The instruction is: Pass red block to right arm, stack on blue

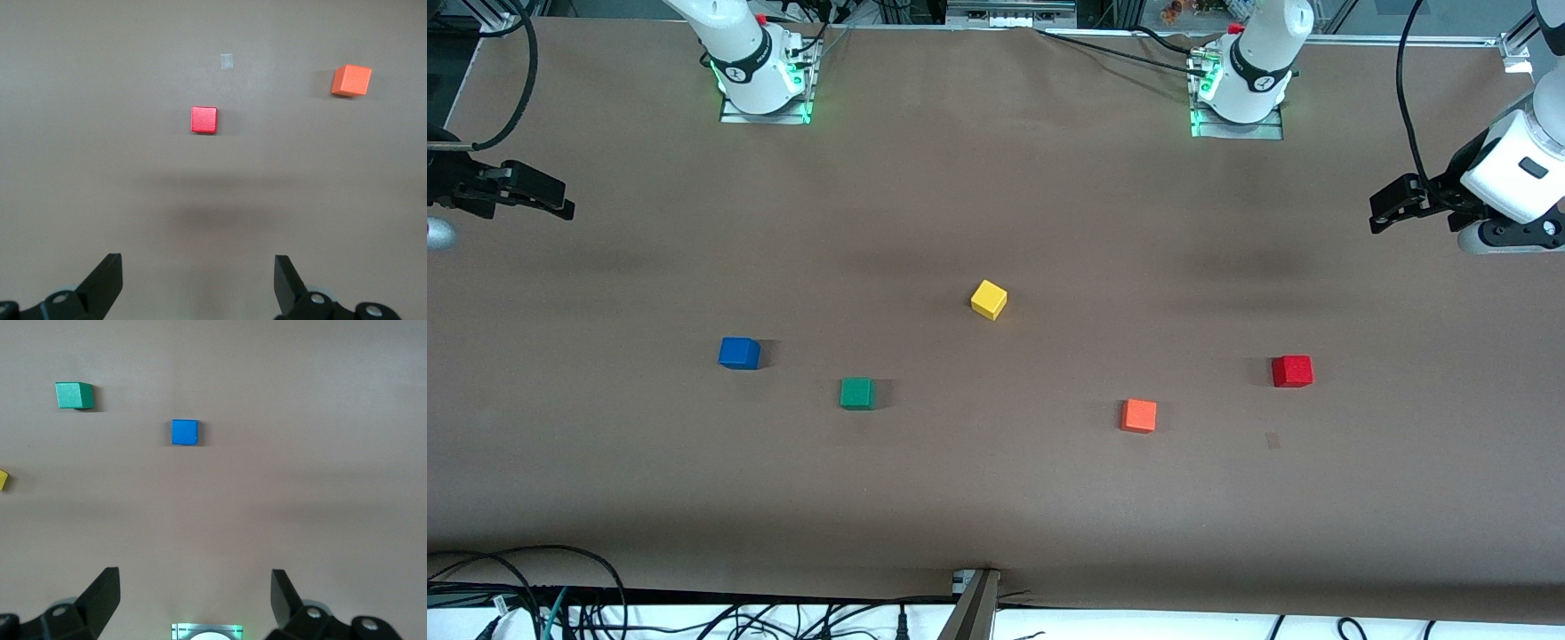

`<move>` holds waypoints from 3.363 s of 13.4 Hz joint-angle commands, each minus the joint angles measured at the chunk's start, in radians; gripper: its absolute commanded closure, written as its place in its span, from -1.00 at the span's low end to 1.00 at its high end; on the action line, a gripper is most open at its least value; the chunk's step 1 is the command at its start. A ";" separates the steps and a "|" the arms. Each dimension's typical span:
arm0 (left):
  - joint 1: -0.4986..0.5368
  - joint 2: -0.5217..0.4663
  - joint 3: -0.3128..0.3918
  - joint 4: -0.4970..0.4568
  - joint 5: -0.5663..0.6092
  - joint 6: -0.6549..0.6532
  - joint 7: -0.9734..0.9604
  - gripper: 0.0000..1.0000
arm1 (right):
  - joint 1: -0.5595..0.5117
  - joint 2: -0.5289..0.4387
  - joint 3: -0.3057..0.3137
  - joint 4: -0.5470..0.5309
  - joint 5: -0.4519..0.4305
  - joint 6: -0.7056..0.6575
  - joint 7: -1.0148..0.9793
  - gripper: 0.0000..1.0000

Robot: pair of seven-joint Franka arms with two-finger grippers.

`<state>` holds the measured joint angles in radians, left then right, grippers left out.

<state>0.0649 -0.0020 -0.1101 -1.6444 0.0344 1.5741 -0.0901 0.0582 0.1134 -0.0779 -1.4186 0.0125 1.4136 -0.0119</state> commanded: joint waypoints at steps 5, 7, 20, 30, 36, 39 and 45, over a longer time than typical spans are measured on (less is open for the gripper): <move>-0.013 0.092 -0.035 0.107 0.007 0.006 0.038 -1.00 | -0.001 0.025 -0.002 0.044 0.003 -0.008 -0.013 -1.00; -0.010 0.106 -0.036 0.114 0.005 0.006 0.043 -1.00 | -0.001 0.025 -0.002 0.044 0.003 -0.007 -0.013 -1.00; 0.093 0.145 -0.016 0.295 0.123 -0.246 0.266 -1.00 | -0.001 0.026 -0.002 0.050 0.003 -0.007 -0.013 -1.00; 0.344 0.387 -0.017 0.305 0.115 0.004 0.921 -1.00 | 0.000 0.031 0.000 0.058 0.004 -0.007 -0.013 -1.00; 0.498 0.612 -0.017 0.319 -0.017 0.191 1.357 -1.00 | -0.001 0.032 -0.002 0.058 0.006 -0.004 -0.013 -1.00; 0.524 0.746 -0.017 0.409 -0.143 0.201 1.568 -1.00 | 0.000 0.032 0.000 0.058 0.006 -0.002 -0.013 -1.00; 0.589 0.919 -0.026 0.442 -0.601 0.074 2.091 -1.00 | -0.003 0.043 -0.002 0.073 0.006 0.001 -0.014 -1.00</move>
<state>0.6460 0.8300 -0.1185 -1.2738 -0.4704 1.7242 1.8302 0.0580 0.1398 -0.0787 -1.3779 0.0125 1.4213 -0.0119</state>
